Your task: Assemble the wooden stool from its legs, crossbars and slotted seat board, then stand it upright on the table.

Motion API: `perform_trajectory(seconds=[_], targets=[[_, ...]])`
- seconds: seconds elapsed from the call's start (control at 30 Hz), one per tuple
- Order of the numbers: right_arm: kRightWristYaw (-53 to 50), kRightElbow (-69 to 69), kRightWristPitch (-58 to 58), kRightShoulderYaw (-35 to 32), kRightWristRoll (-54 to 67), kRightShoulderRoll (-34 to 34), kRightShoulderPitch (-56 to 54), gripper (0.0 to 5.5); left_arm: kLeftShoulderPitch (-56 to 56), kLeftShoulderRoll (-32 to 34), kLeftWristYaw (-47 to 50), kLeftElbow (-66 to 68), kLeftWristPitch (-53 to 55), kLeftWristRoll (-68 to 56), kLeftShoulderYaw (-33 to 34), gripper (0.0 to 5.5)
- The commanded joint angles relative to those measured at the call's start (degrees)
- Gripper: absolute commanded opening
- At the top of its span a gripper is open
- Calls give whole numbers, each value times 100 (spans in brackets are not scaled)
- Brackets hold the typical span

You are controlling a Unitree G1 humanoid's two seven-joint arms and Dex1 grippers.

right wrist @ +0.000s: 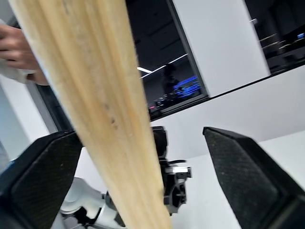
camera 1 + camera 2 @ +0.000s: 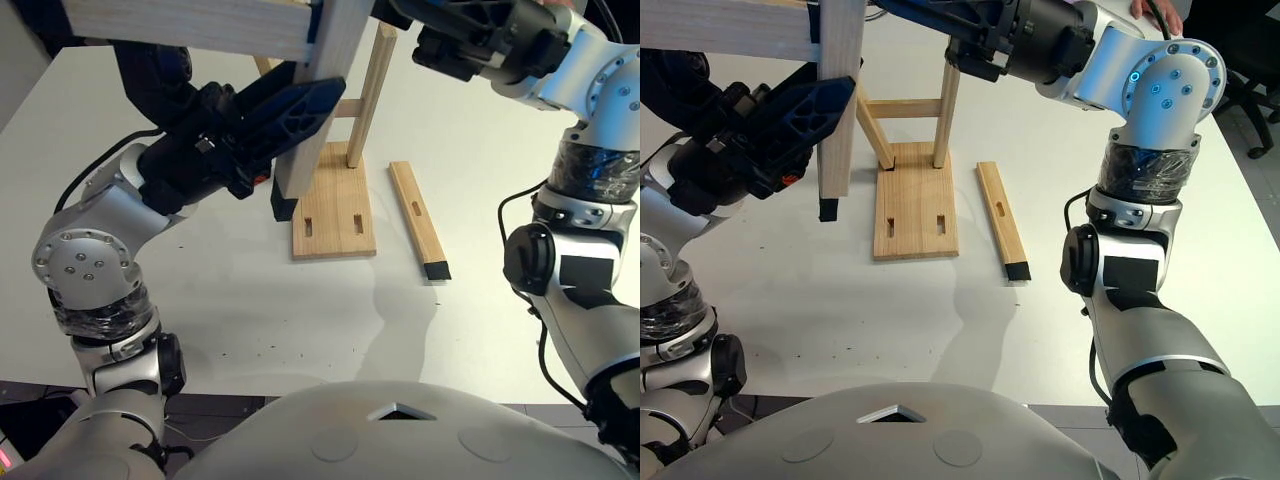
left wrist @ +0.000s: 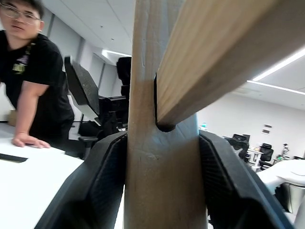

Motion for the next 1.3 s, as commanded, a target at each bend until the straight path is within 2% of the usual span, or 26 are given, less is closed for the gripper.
perform_trajectory(seconds=[0.03,0.4,0.97,1.3], targets=[[-204,-367,88,-77,543,159,17,450,-50,-74,181,-115,-179,-213,-130,215],[-701,-678,-121,78,949,300,220,450,161,-117,420,-273,-414,-500,-319,215],[-1069,-912,-349,323,1195,420,398,219,187,-86,584,-387,-580,-618,-555,215],[-1295,-855,-355,269,1519,342,404,217,190,41,680,-282,-596,-561,-553,215]])
